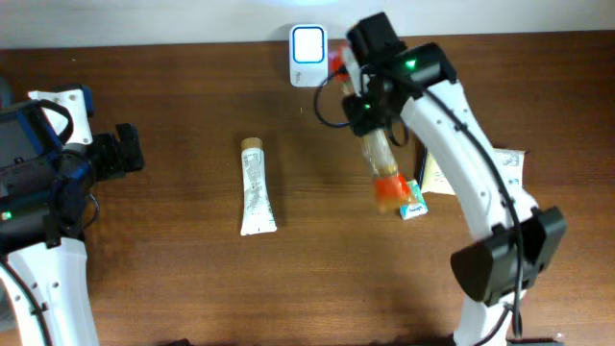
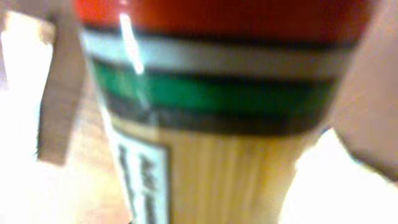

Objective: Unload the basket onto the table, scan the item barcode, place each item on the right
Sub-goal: 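Carry the pasta pack right and set it down beside the bag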

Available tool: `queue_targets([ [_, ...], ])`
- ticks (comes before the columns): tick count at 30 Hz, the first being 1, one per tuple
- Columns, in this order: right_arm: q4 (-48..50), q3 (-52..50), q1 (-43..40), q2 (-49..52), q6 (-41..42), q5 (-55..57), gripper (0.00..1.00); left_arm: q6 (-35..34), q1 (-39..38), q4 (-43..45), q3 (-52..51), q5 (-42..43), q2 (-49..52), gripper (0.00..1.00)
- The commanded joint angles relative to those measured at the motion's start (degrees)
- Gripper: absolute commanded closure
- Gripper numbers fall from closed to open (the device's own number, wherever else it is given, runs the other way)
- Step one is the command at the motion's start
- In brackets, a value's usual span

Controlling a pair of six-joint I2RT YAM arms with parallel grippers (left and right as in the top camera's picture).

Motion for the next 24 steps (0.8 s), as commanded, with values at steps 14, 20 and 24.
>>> queue_targets([
  [14, 19.02, -33.7, -18.45, 1.81, 6.91, 12.07, 0.96, -0.31, 0.04, 0.09, 0.28, -0.42, -0.35, 0.01],
  [20, 22.6, -33.62, -23.96, 1.81, 0.17, 13.46, 0.79, -0.31, 0.04, 0.09, 0.28, -0.42, -0.35, 0.01],
  [24, 19.06, -31.41, -24.57, 1.79, 0.2, 7.72, 0.05, -0.31, 0.04, 0.09, 0.28, -0.42, -0.35, 0.01],
])
